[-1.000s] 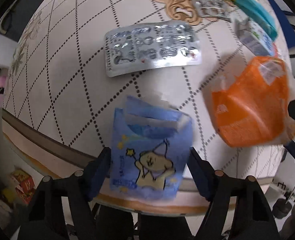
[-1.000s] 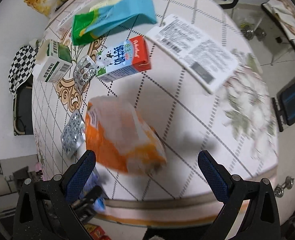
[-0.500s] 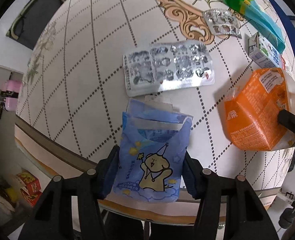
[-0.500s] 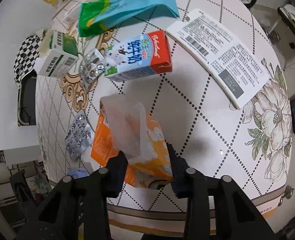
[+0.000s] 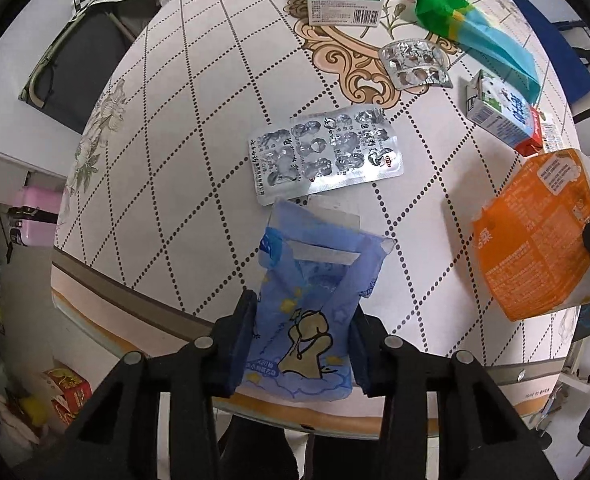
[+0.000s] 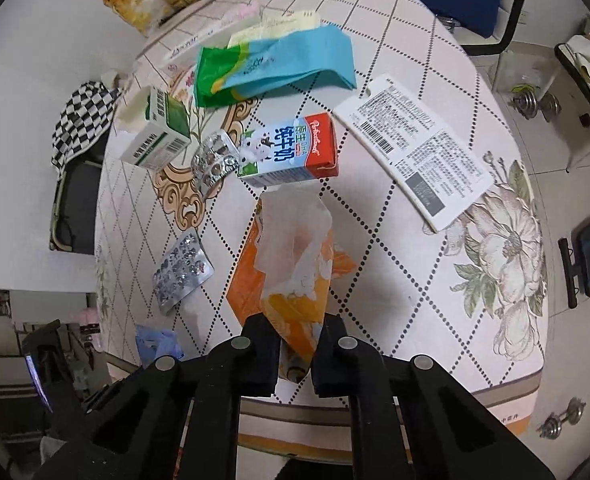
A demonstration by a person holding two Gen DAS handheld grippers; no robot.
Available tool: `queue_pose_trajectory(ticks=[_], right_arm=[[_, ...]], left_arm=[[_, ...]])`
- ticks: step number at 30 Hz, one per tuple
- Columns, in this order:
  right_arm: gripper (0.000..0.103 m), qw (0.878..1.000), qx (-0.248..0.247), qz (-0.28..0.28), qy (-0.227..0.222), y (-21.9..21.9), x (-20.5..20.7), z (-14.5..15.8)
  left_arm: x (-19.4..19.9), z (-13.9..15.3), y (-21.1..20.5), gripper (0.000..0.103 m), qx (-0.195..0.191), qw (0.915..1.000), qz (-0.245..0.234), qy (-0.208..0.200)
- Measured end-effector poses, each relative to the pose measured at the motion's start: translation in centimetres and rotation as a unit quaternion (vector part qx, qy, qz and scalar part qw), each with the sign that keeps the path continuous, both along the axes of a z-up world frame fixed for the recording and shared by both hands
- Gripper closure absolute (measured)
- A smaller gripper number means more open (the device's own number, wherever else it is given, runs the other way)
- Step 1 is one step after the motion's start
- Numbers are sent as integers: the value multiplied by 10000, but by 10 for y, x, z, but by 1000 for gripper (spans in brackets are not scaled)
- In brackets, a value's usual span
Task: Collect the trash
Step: 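Carry both bags over the trash bin with both grippers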
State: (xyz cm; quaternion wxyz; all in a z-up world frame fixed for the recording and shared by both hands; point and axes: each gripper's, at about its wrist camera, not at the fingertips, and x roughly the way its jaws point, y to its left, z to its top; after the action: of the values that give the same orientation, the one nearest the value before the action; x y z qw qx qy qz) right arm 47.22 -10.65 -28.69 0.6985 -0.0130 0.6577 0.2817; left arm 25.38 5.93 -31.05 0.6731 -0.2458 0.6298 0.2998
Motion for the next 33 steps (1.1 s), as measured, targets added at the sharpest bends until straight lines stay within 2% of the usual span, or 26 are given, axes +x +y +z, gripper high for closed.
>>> queue_pose_trajectory(ticks=[2,5,10,11,12,17,21,24,27,32,33], right_arm=[[92,9999,82,-49,-46,-7,-6,7],[92,9998,181,-66,-100,-15,-17,16],[93,9992,293,-121,-254,-30,-45,38],[93,9990,303,-139,-287,-35,-53,43],[93,9988,322,-164,-318,-40,-63,48],[93,9975,378,-309,-511,-60,-117,69],[94,9966,353,-473,-581,-76,-177,74],[94,9967,275,-580,-492,-88,-228,64],[94,9975,116,-641,-279,-98,-269,43],[94,9971,-336,-626,287,-108,-320,-30],[94,9964,-422,-625,381,-109,-327,-48]], left_arm=[[-4,4,-1,65,7,10000,-11,-53],[-15,26,-5,65,16,9997,-76,-216],[-32,54,-11,65,33,9974,-298,-652],[-29,51,-11,65,42,9968,-345,-726],[-38,61,-12,65,57,9955,-426,-839],[-70,66,-11,65,105,9903,-765,-1154],[-119,68,-17,65,133,9861,-1050,-1281],[-149,59,-23,65,110,9849,-1190,-1250],[-176,35,-32,65,-86,9853,-1348,-1048],[-200,-21,-41,65,-430,9863,-1459,-638],[-204,-44,-41,65,-554,9869,-1409,-564]])
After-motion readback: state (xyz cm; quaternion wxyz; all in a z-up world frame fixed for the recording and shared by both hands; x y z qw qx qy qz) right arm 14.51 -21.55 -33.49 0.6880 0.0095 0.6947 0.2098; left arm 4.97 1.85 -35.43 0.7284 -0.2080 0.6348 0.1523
